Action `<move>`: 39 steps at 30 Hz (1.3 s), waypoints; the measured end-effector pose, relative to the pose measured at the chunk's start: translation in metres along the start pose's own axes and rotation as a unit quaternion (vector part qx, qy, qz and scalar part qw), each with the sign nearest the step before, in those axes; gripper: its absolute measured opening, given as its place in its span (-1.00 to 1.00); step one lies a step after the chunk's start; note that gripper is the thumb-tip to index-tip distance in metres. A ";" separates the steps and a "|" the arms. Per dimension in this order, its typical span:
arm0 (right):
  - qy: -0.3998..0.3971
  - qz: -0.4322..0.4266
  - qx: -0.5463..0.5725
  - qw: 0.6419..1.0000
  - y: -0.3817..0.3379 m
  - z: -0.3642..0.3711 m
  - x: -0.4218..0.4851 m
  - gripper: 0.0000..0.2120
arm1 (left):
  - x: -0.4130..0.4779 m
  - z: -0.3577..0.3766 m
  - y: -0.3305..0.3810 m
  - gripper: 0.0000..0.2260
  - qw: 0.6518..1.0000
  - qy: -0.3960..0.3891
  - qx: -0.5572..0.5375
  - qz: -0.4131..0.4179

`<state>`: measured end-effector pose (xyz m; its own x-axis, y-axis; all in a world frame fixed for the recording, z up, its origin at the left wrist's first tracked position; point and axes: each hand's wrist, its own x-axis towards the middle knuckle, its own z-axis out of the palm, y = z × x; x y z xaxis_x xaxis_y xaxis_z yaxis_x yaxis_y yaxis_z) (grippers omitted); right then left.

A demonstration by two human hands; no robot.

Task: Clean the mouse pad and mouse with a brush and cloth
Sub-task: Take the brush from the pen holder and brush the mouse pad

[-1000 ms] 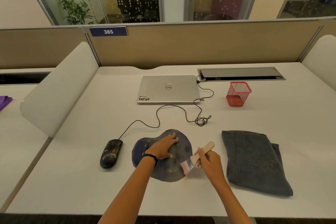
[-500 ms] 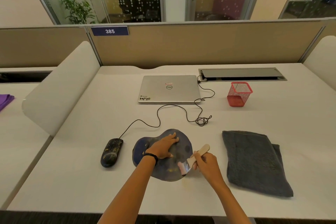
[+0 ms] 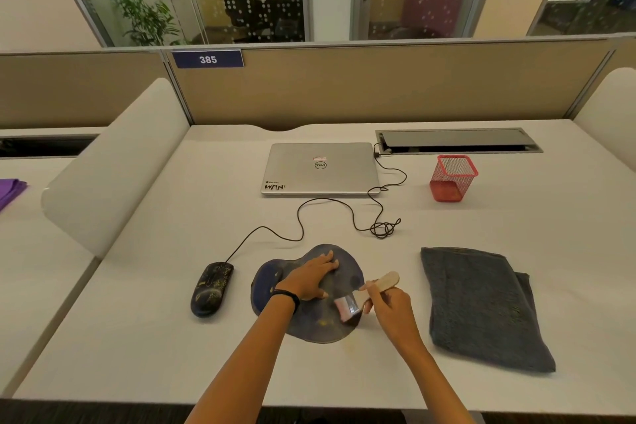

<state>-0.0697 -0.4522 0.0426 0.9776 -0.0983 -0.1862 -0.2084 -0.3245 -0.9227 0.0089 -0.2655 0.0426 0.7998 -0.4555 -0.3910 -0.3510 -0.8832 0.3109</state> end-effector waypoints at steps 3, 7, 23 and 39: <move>-0.051 0.017 -0.030 0.998 -0.001 -0.001 0.000 -0.68 | -0.001 0.000 0.001 -0.33 1.000 0.003 0.002 0.004; -0.031 0.019 -0.009 0.999 -0.004 0.000 0.000 -0.69 | -0.002 -0.001 0.002 -0.34 1.000 0.006 -0.005 0.005; -0.046 0.030 -0.025 0.998 -0.002 0.002 -0.003 -0.65 | -0.003 -0.001 0.002 -0.34 1.000 0.007 -0.009 0.004; -0.124 -0.008 -0.086 0.988 -0.011 -0.008 -0.007 -0.67 | -0.001 0.000 0.001 -0.34 1.000 0.007 0.008 0.009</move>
<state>-0.0744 -0.4549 0.0568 0.9536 0.1360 -0.2685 -0.1733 -0.4814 -0.8592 0.0079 -0.2657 0.0428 0.8006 -0.4690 -0.3728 -0.3720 -0.8769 0.3044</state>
